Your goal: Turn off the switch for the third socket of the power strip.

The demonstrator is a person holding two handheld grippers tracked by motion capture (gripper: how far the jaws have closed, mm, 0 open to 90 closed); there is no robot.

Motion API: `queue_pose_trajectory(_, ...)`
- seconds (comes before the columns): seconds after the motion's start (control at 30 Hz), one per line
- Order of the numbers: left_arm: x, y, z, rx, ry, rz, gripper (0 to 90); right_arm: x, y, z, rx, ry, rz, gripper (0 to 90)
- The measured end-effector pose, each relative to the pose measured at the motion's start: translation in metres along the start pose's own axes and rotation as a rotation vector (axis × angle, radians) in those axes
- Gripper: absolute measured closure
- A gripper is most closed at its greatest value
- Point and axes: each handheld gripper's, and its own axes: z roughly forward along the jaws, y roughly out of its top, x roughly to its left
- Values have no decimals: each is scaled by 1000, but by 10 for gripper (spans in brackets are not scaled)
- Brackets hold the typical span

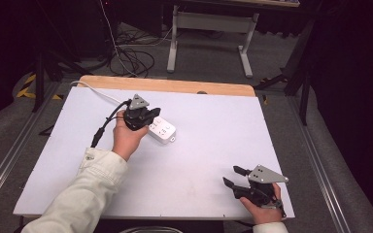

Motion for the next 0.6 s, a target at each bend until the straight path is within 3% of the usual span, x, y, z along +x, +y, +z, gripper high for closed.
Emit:
queue_pose_trajectory(0.13,0,1,-6,9,11,22,898,1,1,0,2,-1,-4,426)
queue_pose_trajectory(0.3,-3,5,-12,-20,-24,8,890,1,1,0,2,-1,-4,426)
queue_pose_trajectory(0.37,-3,5,-14,-13,-17,28,883,1,1,0,2,-1,-4,426)
queue_pose_trajectory(0.43,-3,5,-15,-11,-27,18,862,1,1,0,2,-2,-5,426)
queue_pose_trajectory(0.53,-5,7,-20,-21,-27,28,771,1,1,0,1,-1,-3,426)
queue_pose_trajectory(0.6,-8,9,-26,-31,-49,28,673,1,1,0,3,-2,-5,426)
